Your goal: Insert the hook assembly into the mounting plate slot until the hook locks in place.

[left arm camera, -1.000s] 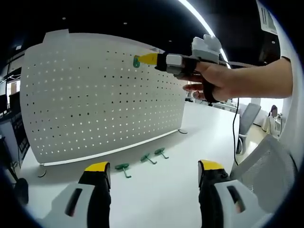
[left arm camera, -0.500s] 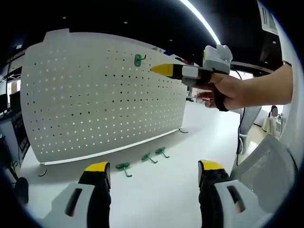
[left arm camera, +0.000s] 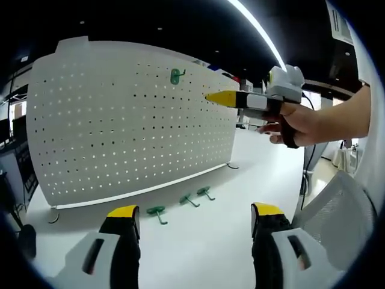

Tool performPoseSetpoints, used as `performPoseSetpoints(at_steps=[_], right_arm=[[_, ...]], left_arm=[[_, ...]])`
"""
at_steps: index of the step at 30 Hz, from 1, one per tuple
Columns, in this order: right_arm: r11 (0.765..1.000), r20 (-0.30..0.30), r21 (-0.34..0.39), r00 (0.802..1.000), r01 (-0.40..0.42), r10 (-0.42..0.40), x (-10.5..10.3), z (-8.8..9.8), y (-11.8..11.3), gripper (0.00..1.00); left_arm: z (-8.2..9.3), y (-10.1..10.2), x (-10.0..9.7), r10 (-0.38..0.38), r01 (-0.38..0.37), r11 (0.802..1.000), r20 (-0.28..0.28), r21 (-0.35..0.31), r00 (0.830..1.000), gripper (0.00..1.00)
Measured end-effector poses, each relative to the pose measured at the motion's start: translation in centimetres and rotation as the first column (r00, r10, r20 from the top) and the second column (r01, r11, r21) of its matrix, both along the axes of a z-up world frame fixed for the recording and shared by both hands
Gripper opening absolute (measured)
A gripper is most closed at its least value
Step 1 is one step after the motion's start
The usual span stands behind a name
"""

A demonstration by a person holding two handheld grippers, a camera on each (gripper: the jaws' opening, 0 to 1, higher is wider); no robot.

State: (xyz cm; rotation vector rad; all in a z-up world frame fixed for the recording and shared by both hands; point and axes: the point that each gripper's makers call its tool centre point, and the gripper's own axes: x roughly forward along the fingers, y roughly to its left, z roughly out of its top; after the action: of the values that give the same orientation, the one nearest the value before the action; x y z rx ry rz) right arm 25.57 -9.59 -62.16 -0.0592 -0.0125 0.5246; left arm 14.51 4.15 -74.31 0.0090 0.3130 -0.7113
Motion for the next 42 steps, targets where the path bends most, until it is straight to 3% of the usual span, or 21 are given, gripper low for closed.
performPoseSetpoints(at_steps=[19, 42], right_arm=[[1.000, -0.055, -0.016, 0.998, -0.009, 0.008, -2.6, -2.7, -1.6, 0.70], [1.000, -0.104, -0.022, 0.995, -0.001, -0.001, -4.9, -4.6, -3.3, 0.70]], left_arm=[[-0.1, 0.0, -0.1, -0.001, 0.001, 1.000, -0.004, 0.000, 1.000, 0.78], [0.1, -0.2, -0.2, -0.003, 0.003, 1.000, -0.004, 0.001, 1.000, 0.78]])
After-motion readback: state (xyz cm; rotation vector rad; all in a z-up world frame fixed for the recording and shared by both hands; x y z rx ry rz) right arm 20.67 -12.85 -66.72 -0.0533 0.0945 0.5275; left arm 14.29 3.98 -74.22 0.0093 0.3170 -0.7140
